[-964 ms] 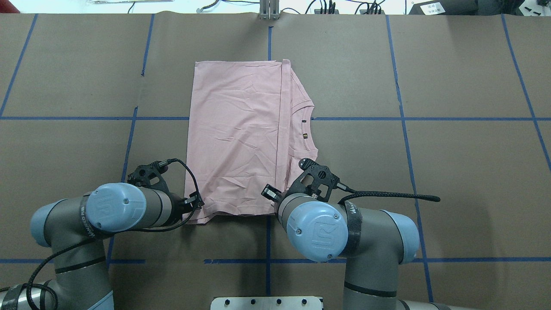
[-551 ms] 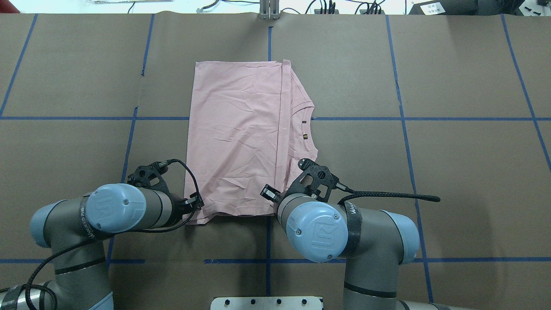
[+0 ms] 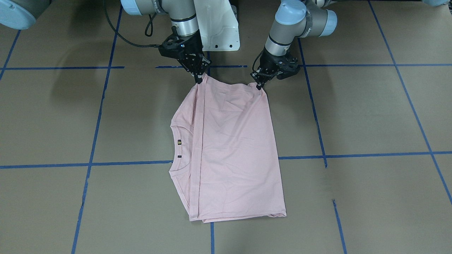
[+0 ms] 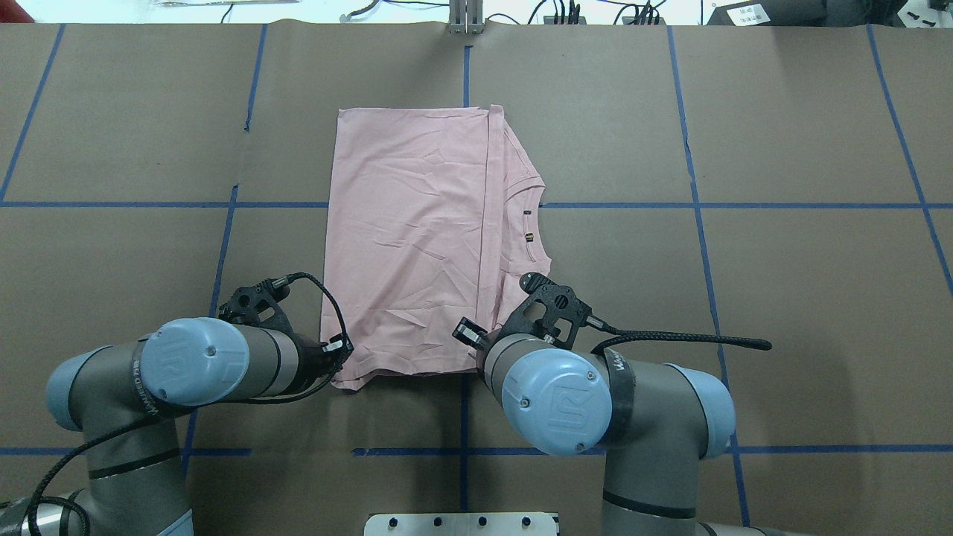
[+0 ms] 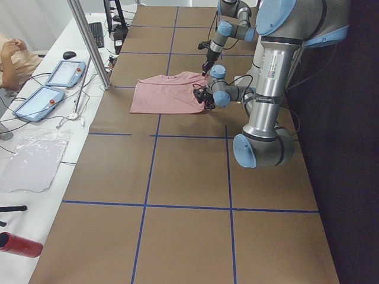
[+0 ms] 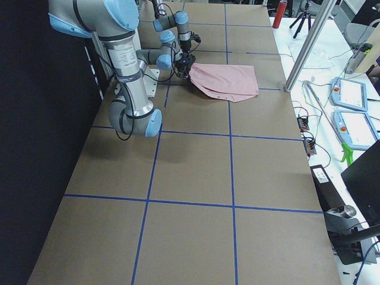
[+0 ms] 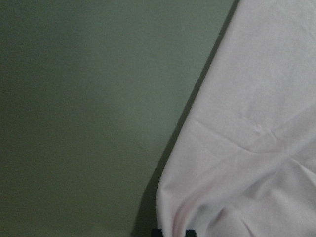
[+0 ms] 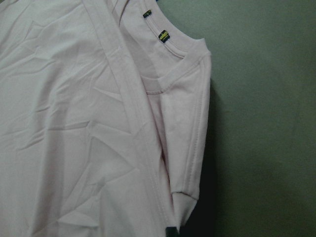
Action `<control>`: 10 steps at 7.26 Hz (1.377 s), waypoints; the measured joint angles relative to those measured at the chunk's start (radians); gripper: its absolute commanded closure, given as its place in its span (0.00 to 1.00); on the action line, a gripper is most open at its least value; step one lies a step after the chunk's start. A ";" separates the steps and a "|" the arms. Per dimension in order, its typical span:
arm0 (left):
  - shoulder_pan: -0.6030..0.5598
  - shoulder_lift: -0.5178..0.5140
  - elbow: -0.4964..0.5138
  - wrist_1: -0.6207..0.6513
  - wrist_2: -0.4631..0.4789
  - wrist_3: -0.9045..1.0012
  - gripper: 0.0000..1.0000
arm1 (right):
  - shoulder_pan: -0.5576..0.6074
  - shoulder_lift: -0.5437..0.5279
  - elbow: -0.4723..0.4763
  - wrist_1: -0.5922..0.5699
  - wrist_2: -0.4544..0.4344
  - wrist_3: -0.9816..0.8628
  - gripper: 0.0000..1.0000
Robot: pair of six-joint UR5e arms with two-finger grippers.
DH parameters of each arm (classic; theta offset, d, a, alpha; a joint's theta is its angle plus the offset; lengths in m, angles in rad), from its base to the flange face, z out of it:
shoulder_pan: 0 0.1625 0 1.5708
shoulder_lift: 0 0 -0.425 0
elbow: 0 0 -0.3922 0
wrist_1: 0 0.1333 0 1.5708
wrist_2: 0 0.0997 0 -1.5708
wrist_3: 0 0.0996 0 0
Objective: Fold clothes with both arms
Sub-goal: 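Lift the near edge with both grippers and fold it over the far half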
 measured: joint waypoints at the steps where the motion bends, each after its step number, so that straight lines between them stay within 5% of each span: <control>1: 0.003 -0.002 -0.080 0.070 -0.004 -0.003 1.00 | -0.035 -0.039 0.081 -0.039 -0.017 0.026 1.00; 3: 0.009 -0.024 -0.236 0.230 -0.010 -0.008 1.00 | -0.096 -0.080 0.248 -0.178 -0.057 0.087 1.00; 5: -0.038 -0.114 -0.169 0.271 -0.006 0.055 1.00 | -0.009 -0.045 0.245 -0.240 -0.027 0.040 1.00; 10: -0.267 -0.344 0.298 0.069 0.043 0.308 1.00 | 0.355 0.176 -0.297 0.058 0.216 -0.120 1.00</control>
